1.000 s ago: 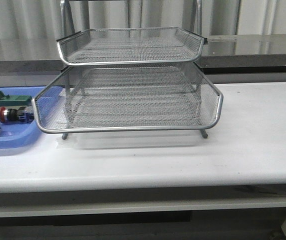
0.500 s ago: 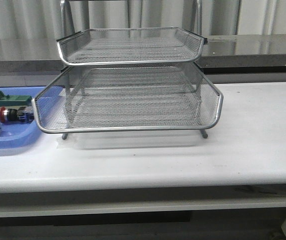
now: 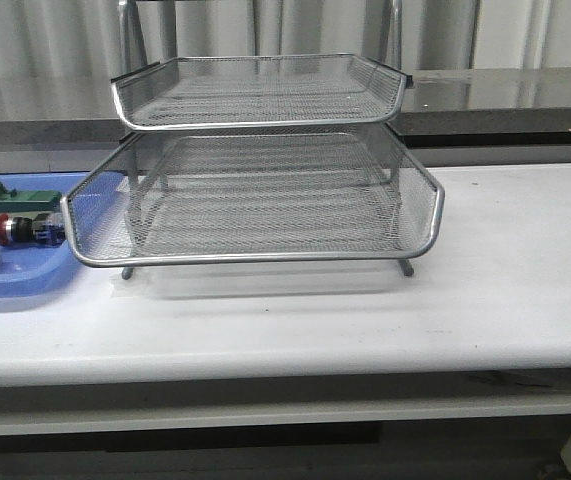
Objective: Place button on rack with both arms
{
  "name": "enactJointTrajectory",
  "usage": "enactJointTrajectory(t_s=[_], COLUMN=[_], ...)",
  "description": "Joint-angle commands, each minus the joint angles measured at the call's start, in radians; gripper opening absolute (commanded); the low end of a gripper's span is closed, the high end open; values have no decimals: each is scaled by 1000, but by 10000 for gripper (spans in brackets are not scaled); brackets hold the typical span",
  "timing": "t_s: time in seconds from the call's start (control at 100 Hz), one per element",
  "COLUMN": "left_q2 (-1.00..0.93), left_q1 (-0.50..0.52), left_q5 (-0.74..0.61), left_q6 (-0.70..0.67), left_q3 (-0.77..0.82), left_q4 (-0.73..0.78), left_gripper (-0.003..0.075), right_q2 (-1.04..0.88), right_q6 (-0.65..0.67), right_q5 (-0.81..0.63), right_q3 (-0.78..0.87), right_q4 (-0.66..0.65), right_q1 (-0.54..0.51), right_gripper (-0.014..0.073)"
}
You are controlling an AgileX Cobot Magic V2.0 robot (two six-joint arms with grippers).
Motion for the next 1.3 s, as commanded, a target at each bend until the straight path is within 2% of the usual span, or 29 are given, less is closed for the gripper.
enactJointTrajectory(t_s=[0.0, 0.26, 0.5, 0.73, 0.95, 1.01, 1.07, 1.14, 1.19, 1.24, 1.29], left_q2=[88, 420, 760, 1026, 1185, 1205, 1223, 1231, 1233, 1233, 1233], left_q1=[4, 4, 4, 4, 4, 4, 4, 4, 4, 4, 4], left_q5=[-21, 173, 451, 672, 824, 841, 851, 864, 867, 865, 862], left_q6=[-12, -12, 8, 118, 180, 181, 184, 184, 184, 184, 184], left_q3=[-132, -478, -781, -972, -1068, -1078, -1082, -1082, -1082, -1082, -1082], left_q4=[-25, -23, 43, 65, 65, 65, 65, 65, 65, 65, 65], left_gripper=[-21, -21, -21, -21, -12, 29, 111, 263, 402, 503, 563], right_q2=[6, 6, 6, 6, 6, 6, 6, 6, 6, 6, 6], right_q6=[3, 3, 3, 3, 3, 3, 3, 3, 3, 3, 3], right_q5=[-58, -58, -58, -58, -58, -58, -58, -58, -58, -58, -58], right_q3=[-33, -33, -33, -33, -33, -33, -33, -33, -33, -33, -33], right_q4=[-19, -19, -19, -19, -19, -19, -19, -19, -19, -19, -19], right_q1=[-6, -6, -6, -6, -6, -6, -6, -6, -6, -6, -6], right_gripper=[-71, -71, -71, -71, -71, -71, -71, -71, -71, -71, -71])
